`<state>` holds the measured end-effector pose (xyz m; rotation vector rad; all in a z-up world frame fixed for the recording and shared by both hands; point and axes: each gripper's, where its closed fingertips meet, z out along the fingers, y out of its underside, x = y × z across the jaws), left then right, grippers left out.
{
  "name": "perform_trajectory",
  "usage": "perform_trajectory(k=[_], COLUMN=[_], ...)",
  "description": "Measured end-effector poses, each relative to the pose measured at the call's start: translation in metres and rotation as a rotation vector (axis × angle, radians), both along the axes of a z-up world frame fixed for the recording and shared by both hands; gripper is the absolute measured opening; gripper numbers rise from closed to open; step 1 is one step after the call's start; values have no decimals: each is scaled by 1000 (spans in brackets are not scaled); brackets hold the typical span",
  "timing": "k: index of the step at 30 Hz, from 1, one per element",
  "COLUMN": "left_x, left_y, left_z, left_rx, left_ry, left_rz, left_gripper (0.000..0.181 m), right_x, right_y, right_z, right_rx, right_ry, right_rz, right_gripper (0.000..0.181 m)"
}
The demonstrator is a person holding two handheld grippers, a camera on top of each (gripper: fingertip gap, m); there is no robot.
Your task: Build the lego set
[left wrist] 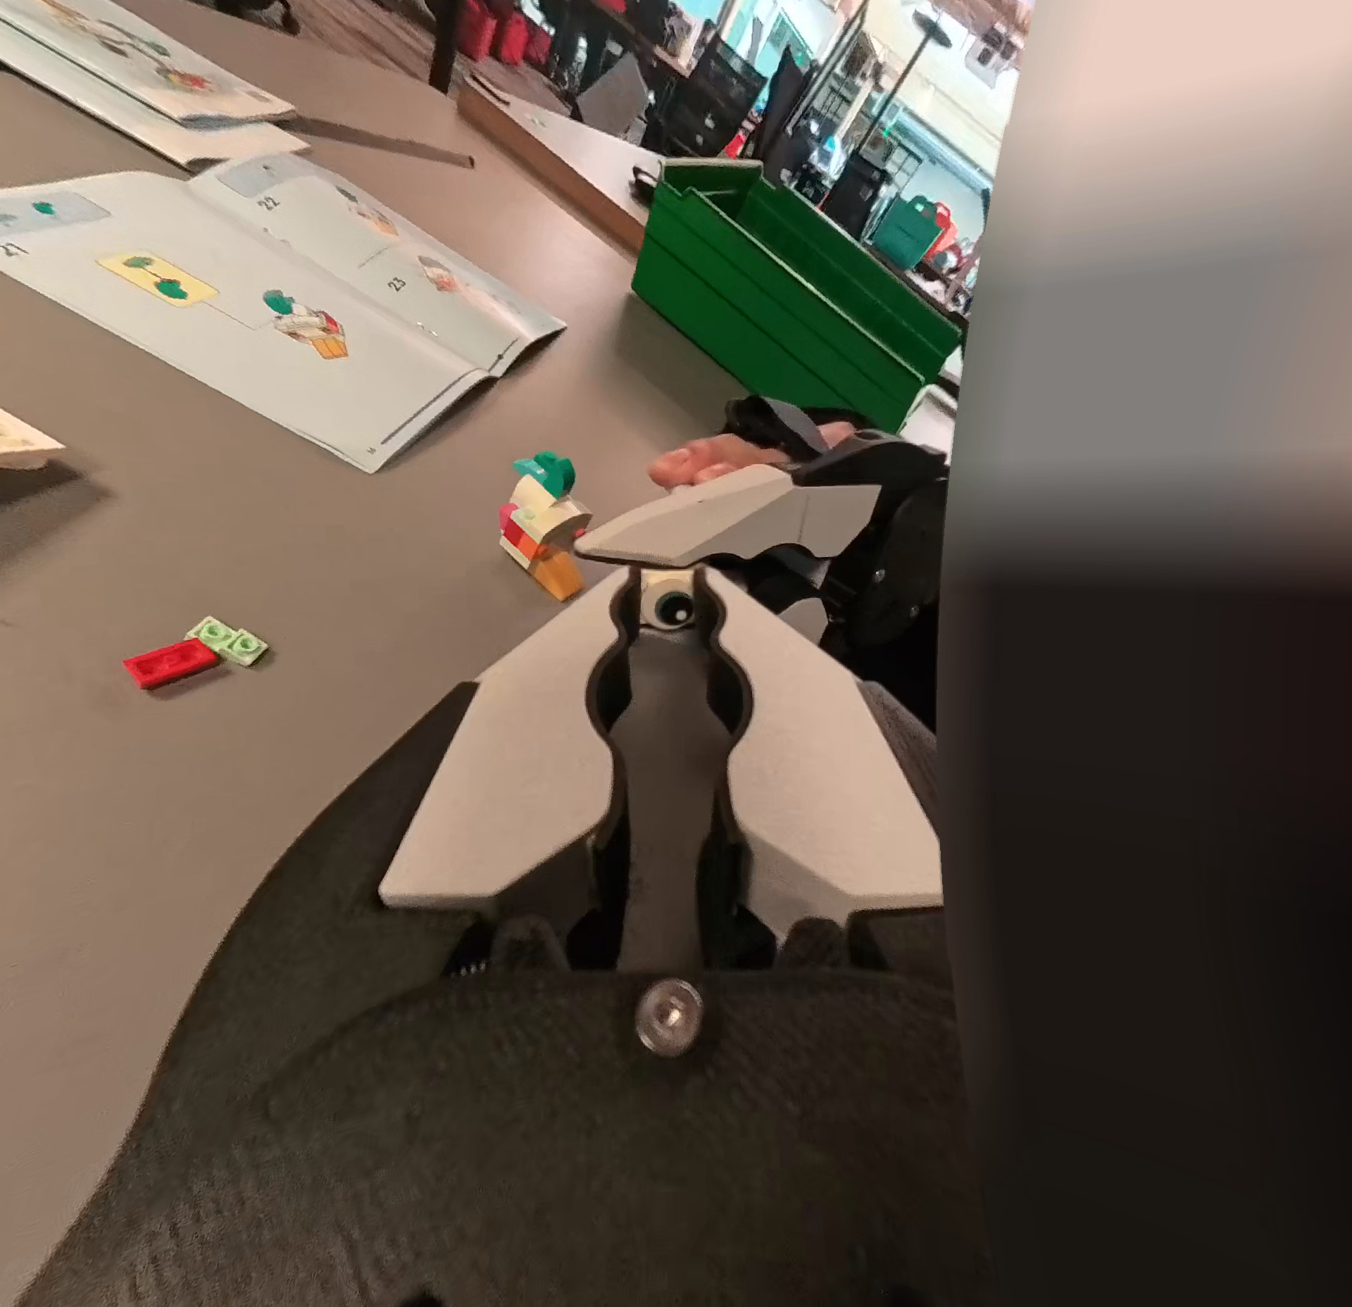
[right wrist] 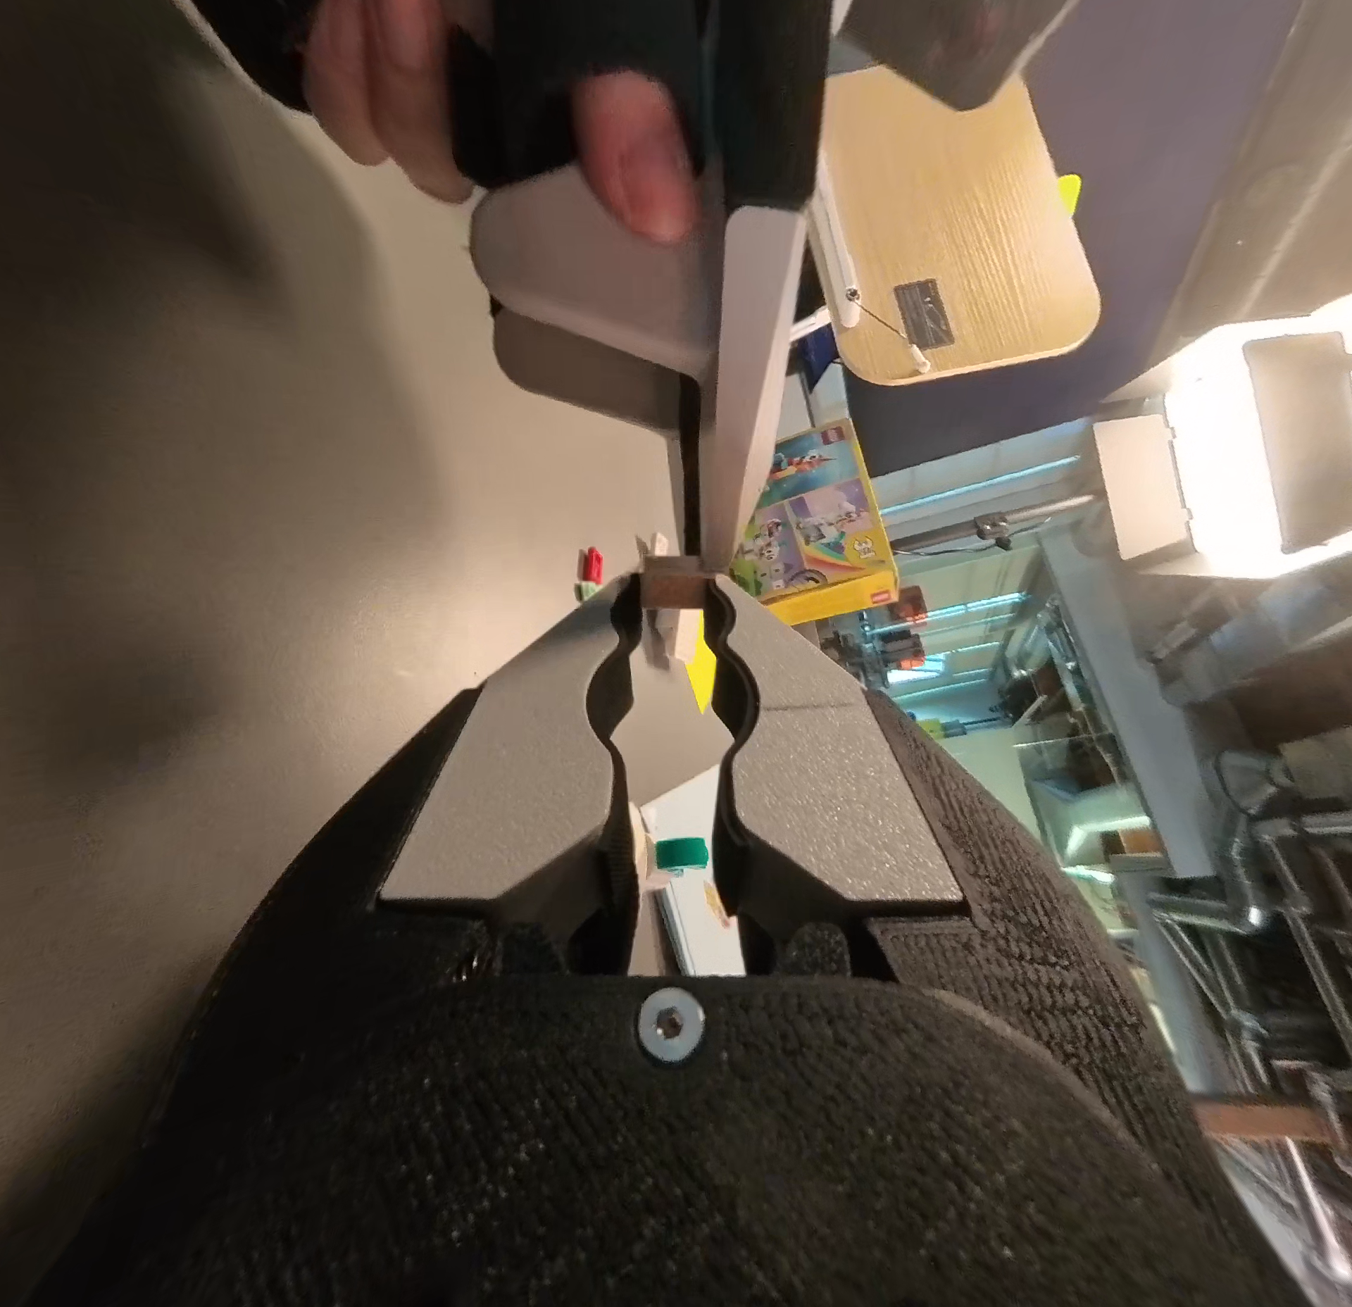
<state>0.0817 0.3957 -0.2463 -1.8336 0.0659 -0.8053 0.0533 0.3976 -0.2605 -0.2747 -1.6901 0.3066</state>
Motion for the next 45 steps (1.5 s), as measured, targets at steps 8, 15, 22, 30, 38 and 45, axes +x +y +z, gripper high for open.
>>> perform_trajectory(k=[8, 15, 22, 30, 38, 45], left_x=[-3, -2, -5, 0, 0, -1], left_y=[-2, 1, 2, 3, 0, -5], left_z=[-4, -5, -4, -8, -7, -19], left_rx=[-39, -57, -64, -62, -58, -12], left_ry=[131, 147, 146, 187, 173, 462], left_rz=[22, 25, 37, 22, -15, -53], left_gripper=[17, 13, 17, 16, 15, 15], right_x=[-3, -3, -3, -4, -4, 0], right_y=[4, 7, 8, 4, 3, 13], right_z=[1, 1, 2, 1, 2, -12], right_rx=[-5, -6, -10, -21, -21, -167], right_ry=[11, 11, 15, 9, 10, -133], right_rz=[-30, -40, -48, -35, -23, -6], right_gripper=[14, 14, 14, 14, 14, 28])
